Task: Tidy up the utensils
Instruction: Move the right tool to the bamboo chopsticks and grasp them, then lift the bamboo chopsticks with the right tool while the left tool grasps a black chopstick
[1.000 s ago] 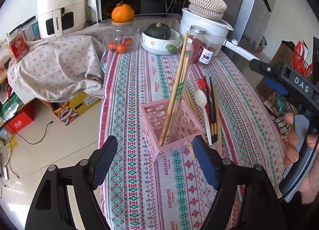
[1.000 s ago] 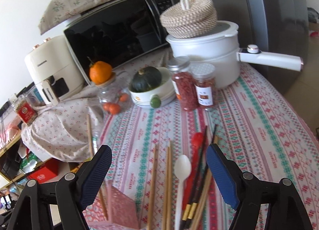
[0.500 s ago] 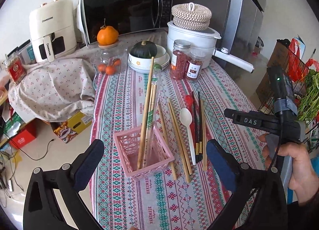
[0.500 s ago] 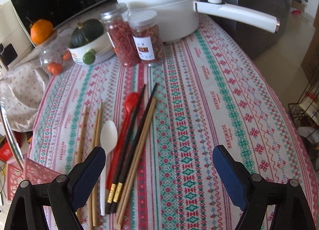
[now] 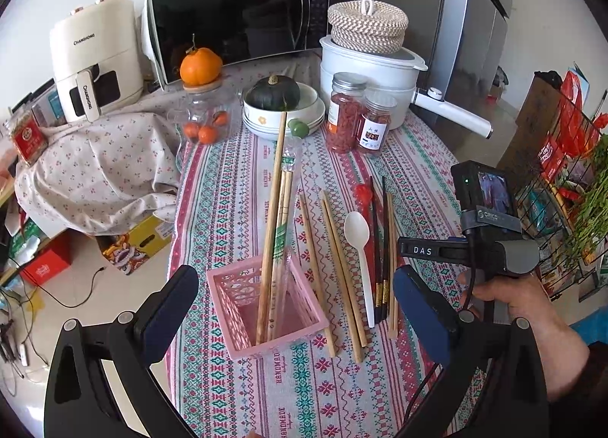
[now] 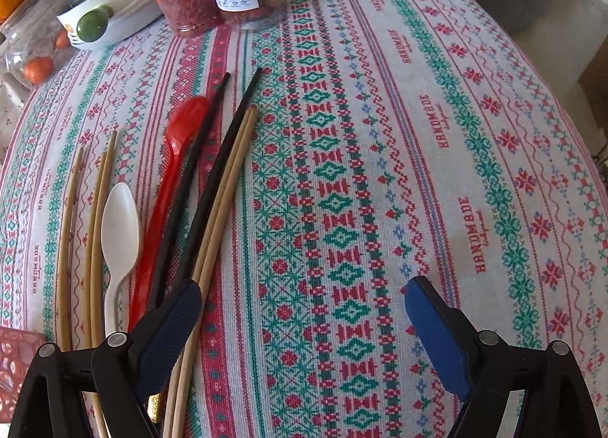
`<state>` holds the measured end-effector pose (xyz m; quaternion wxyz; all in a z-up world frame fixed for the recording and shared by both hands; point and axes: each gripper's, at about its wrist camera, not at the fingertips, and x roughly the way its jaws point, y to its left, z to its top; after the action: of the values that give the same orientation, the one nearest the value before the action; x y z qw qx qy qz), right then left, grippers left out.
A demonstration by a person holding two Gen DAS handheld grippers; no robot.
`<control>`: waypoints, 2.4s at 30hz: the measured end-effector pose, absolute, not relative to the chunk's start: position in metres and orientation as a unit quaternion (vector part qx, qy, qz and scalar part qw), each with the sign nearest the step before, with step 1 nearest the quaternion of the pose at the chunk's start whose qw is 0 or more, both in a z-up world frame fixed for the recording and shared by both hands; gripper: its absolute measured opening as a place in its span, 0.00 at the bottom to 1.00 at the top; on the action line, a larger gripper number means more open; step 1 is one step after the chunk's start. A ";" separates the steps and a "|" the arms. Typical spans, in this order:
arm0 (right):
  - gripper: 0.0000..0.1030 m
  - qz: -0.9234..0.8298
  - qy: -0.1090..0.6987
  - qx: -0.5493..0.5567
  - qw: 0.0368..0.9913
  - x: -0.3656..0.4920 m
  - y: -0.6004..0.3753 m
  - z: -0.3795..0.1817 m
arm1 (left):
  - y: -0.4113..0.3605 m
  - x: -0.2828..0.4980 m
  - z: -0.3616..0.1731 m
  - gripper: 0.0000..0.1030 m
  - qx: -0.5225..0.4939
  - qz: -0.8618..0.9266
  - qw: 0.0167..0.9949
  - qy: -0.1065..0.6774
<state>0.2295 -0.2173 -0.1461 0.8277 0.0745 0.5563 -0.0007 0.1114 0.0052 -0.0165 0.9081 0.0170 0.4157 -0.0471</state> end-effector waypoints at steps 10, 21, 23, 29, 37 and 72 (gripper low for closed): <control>0.87 -0.023 0.565 0.050 0.824 0.235 -0.201 -0.153 | 0.002 0.110 -0.017 1.00 0.023 -0.047 0.910 0.412; 0.77 -0.013 0.567 0.037 0.823 0.225 -0.204 -0.149 | -0.024 0.107 -0.017 1.00 0.039 -0.065 0.909 0.410; 0.74 -0.007 0.568 0.034 0.822 0.222 -0.201 -0.148 | -0.029 0.107 -0.017 1.00 0.042 -0.068 0.909 0.409; 0.61 -0.015 0.575 0.011 0.818 0.221 -0.208 -0.147 | -0.039 0.106 -0.017 1.00 0.040 -0.073 0.909 0.409; 0.60 0.011 0.578 0.088 0.811 0.224 -0.220 -0.141 | -0.034 0.106 -0.016 1.00 0.035 -0.070 0.910 0.407; 0.08 0.014 0.564 0.130 0.815 0.215 -0.302 -0.119 | -0.119 0.191 -0.058 0.71 0.040 -0.125 0.838 0.529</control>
<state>0.2152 -0.3016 -0.1186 0.8150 0.1304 0.5645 0.0138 0.1906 -0.1190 -0.0575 0.8383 0.0400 0.5291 -0.1252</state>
